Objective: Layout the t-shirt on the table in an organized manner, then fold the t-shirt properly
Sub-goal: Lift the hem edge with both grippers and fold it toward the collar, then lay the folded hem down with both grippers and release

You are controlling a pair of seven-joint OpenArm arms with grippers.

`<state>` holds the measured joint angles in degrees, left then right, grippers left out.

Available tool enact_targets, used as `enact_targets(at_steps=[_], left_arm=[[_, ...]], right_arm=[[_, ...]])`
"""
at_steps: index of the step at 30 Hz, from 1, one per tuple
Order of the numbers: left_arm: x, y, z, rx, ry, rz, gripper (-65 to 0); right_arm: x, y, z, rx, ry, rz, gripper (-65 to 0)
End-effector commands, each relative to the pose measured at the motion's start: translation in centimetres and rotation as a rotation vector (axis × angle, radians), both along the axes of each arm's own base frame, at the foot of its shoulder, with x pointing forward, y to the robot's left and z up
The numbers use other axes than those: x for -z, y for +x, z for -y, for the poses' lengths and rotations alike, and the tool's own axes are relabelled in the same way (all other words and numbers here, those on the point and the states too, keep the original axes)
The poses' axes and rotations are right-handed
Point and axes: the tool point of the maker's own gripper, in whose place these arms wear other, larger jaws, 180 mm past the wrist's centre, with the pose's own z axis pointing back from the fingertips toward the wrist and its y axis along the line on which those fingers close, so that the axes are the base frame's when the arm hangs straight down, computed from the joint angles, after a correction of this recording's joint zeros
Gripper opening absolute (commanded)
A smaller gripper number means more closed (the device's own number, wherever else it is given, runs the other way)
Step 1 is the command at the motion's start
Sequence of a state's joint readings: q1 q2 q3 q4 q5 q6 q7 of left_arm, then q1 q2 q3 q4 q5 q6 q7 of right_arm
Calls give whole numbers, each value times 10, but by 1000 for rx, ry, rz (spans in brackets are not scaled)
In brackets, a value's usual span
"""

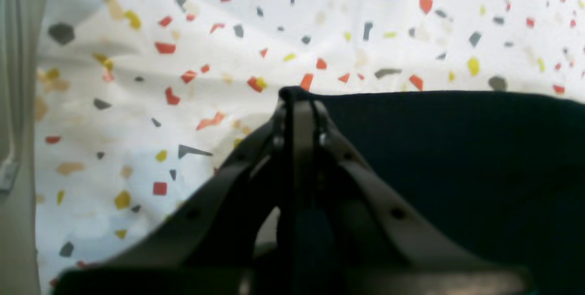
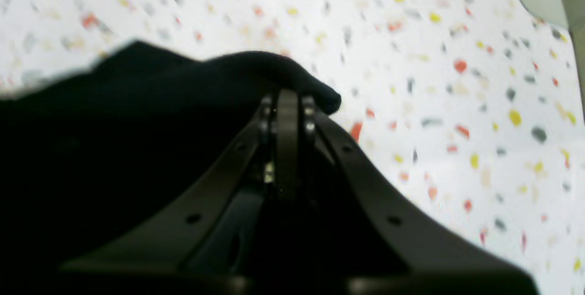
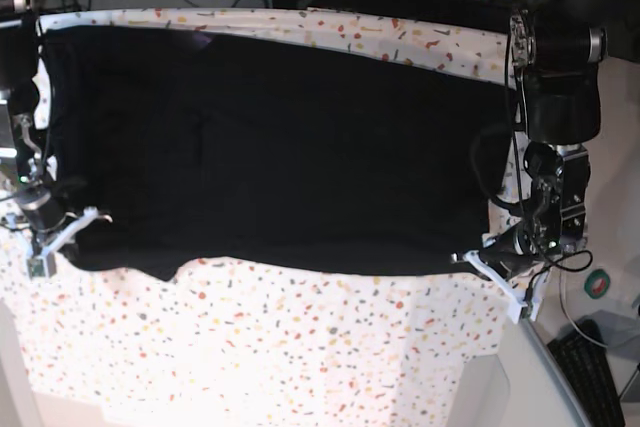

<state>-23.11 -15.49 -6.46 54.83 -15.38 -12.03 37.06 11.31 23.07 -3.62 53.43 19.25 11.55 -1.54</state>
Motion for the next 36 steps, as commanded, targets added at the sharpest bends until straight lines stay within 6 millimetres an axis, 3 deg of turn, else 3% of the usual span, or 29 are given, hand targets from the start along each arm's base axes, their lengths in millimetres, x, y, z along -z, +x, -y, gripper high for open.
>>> enact_targets(at_steps=[1, 5, 10, 14, 19, 23, 27, 33, 36], left_arm=[[-18, 10, -3, 3, 6, 59, -650], [-7, -13, -9, 15, 36, 40, -650], [-15, -22, -35, -68, 19, 72, -650], [-13, -27, -37, -19, 34, 60, -650], [-13, -24, -20, 54, 64, 57, -650], [-33, -10, -12, 99, 94, 102, -650], [-41, -1, -7, 141, 124, 113, -650], [-39, 0, 3, 183, 140, 107, -650], [-38, -1, 4, 186, 141, 105, -650]], right_arm=[[-22, 11, 4, -8, -12, 53, -650], [-16, -12, 9, 19, -6, -34, -650], [-22, -23, 16, 42, -7, -35, -650], [-16, -37, 11, 28, -16, -106, -650], [-14, -56, -2, -5, -16, -118, -650], [-13, -61, -4, -8, -16, -122, -650], [-15, -66, -8, -19, -19, -117, -650], [-20, -76, -17, -45, -22, -105, -650], [-16, -82, -7, -14, -26, -152, -650]])
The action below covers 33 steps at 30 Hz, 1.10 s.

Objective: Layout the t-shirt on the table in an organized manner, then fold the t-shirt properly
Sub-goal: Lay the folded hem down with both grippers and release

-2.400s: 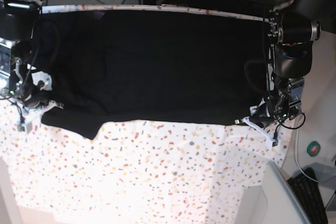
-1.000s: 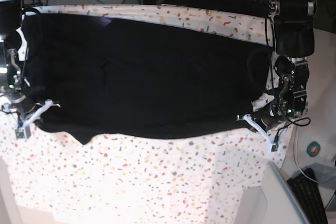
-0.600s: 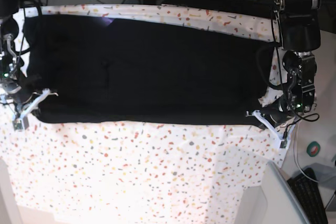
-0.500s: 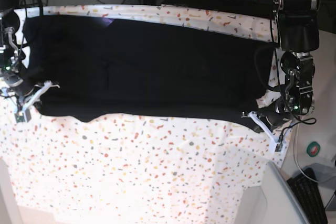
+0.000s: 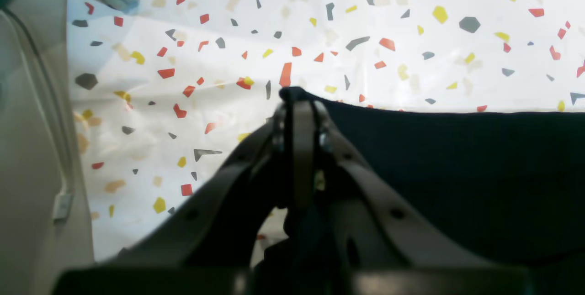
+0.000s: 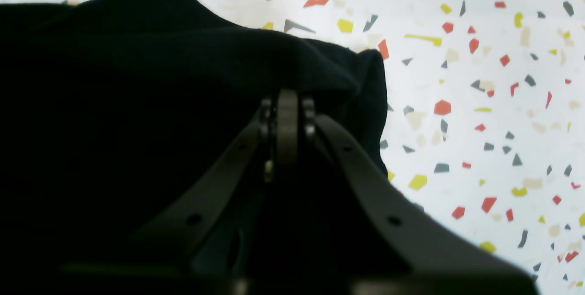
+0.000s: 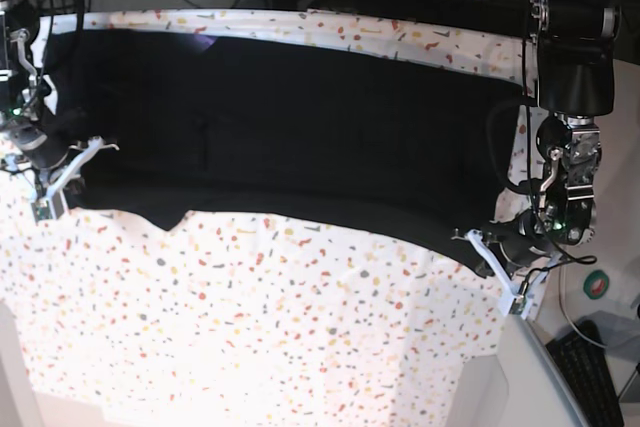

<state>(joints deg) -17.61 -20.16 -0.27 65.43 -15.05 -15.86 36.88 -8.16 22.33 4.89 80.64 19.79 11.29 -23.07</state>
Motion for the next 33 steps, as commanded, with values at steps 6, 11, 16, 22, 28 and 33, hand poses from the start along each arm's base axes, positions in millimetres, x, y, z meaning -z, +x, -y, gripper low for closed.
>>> enact_targets(at_steps=[6, 11, 16, 22, 28, 33], left_arm=[[-15, -3, -13, 51, 28, 82, -650], [-10, -11, -9, 113, 14, 89, -650], [-11, -15, -13, 125, 18, 129, -650], [-18, -20, -2, 197, 11, 142, -650], [-8, -49, -4, 234, 47, 70, -650], [-7, -67, -23, 184, 51, 63, -650]], right_arm=[[-11, -2, 27, 117, 18, 23, -650], [-8, -15, 23, 109, 17, 1, -650], [4, -28, 12, 119, 45, -47, -650], [6, -44, 1, 108, 56, -66, -650], [2, -55, -4, 93, 51, -67, -650], [-4, -72, -2, 133, 61, -74, -650]])
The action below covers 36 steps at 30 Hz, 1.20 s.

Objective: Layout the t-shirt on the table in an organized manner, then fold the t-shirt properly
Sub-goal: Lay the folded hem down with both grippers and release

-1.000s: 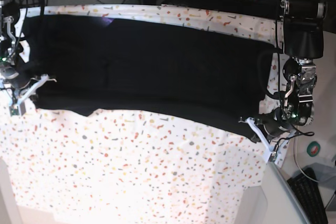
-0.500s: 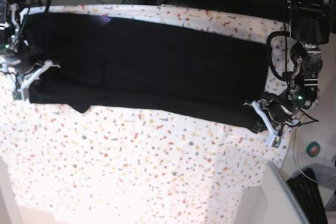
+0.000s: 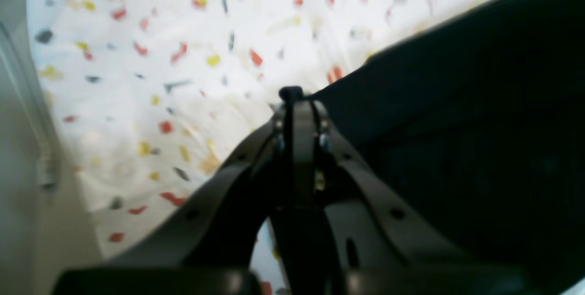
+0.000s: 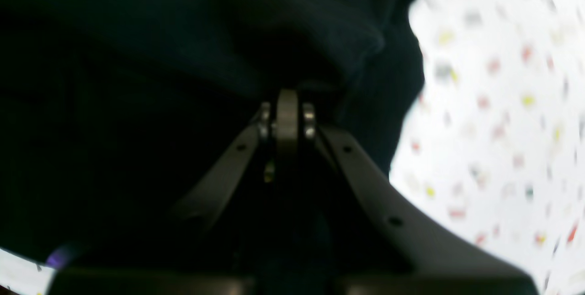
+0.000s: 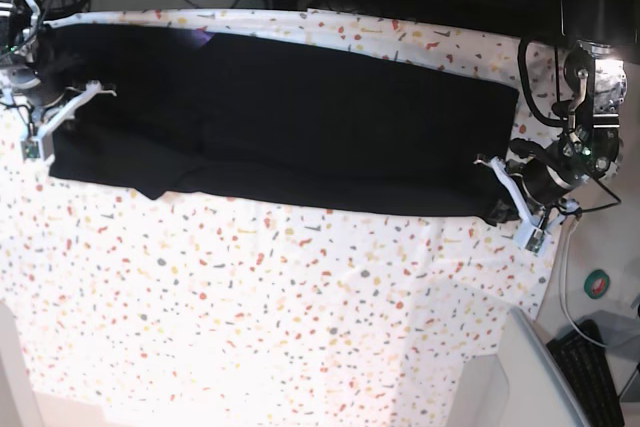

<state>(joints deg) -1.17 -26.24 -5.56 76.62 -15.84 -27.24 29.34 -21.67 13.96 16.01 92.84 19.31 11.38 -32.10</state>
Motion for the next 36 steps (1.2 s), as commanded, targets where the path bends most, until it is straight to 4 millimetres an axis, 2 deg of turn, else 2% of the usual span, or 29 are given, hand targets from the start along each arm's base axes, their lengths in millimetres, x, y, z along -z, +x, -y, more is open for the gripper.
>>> enact_targets(at_steps=[1, 8, 13, 16, 22, 30, 34, 35, 36], left_arm=[[-14, 5, -12, 0, 21, 36, -650], [5, -22, -7, 48, 13, -27, -650], [11, -29, -10, 46, 16, -50, -650], [18, -41, -11, 54, 25, -77, -650], [28, -56, -13, 50, 28, -114, -650], [39, -73, -11, 57, 28, -156, -650], [43, -83, -10, 61, 28, -175, -650], [44, -84, -11, 59, 33, -184, -650], [45, -86, -14, 54, 44, -202, -650]], right_arm=[[-14, 8, 4, 2, -7, 48, -650], [-8, -13, 3, -1, -10, 4, -650], [-2, -21, 3, 0, -8, -20, -650], [6, -26, 5, 10, -3, -46, -650], [20, -31, 14, 33, -1, -84, -650], [19, -26, 12, 36, 4, -77, -650], [23, -34, 11, 34, 8, -146, -650], [23, -35, 11, 34, 9, -150, -644], [21, -33, 10, 31, 8, -140, -560]])
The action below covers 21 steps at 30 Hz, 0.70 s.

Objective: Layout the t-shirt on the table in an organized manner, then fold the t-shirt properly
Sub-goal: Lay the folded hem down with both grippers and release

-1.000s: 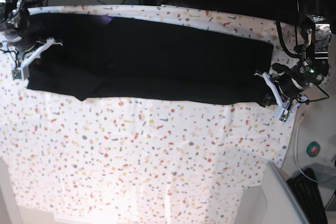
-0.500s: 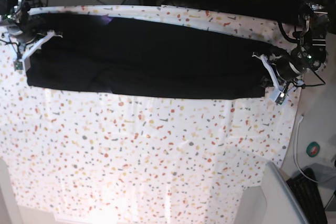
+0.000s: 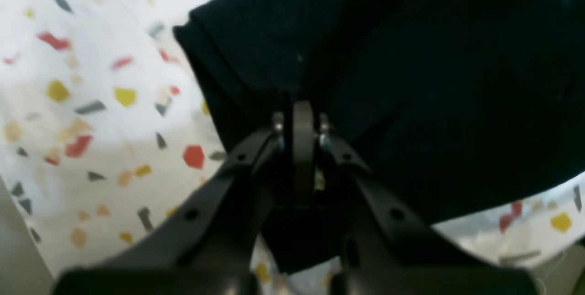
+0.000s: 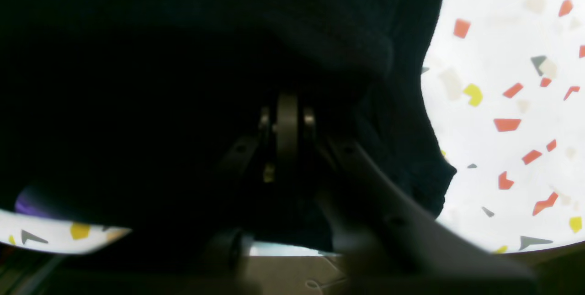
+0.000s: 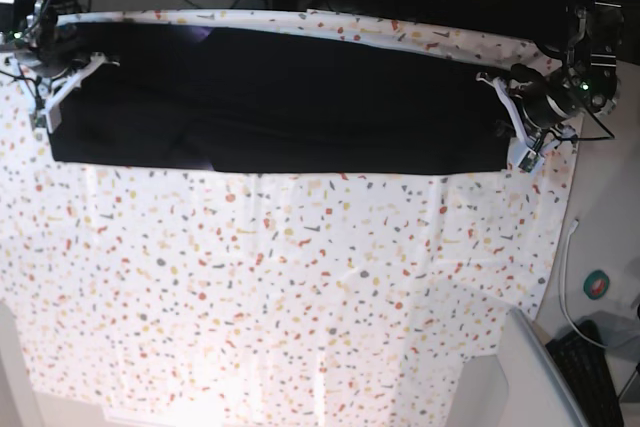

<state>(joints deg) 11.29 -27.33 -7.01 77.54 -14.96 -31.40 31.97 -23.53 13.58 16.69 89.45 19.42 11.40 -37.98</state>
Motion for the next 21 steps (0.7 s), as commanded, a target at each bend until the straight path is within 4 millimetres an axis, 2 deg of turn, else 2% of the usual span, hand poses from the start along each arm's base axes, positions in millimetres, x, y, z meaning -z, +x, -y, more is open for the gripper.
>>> enact_targets(at_steps=[1, 2, 4, 5, 7, 10, 12, 14, 15, 16, 17, 18, 21], left_arm=[[-14, 11, -9, 1, 26, 30, -650], [-15, 10, -9, 6, 39, 16, -650], [-23, 12, -11, 25, 64, 19, -650], [-26, 11, -10, 37, 71, 22, -635], [-35, 13, -2, 63, 71, 51, -525], [-61, 14, -6, 51, 89, 117, -377], [-82, 14, -10, 39, 119, 156, -342], [-101, 12, -9, 20, 138, 192, -364], [-106, 7, -8, 12, 143, 195, -395], [-106, 2, -5, 4, 139, 191, -441], [-100, -5, 2, 2, 124, 176, -533], [-95, -11, 5, -5, 112, 163, -634], [-68, -32, 14, -53, 56, 87, -650]], right_arm=[[-13, 12, 5, -3, -13, 53, -485], [-17, 13, 5, -7, -16, 63, -420], [-26, 14, 12, 10, -31, 87, -350], [-30, 15, 11, 28, -26, 103, -350], [-42, 18, 17, 66, -36, 140, -359], [-61, 19, 24, 77, -64, 176, -357], [-72, 24, 23, 64, -75, 209, -357], [-79, 29, 22, 58, -80, 235, -359], [-79, 31, 21, 56, -79, 238, -359], [-81, 37, 22, 53, -81, 250, -365], [-83, 46, 21, 53, -75, 275, -393], [-82, 55, 18, 49, -63, 291, -434], [-66, 74, 4, -66, -9, 290, -650]])
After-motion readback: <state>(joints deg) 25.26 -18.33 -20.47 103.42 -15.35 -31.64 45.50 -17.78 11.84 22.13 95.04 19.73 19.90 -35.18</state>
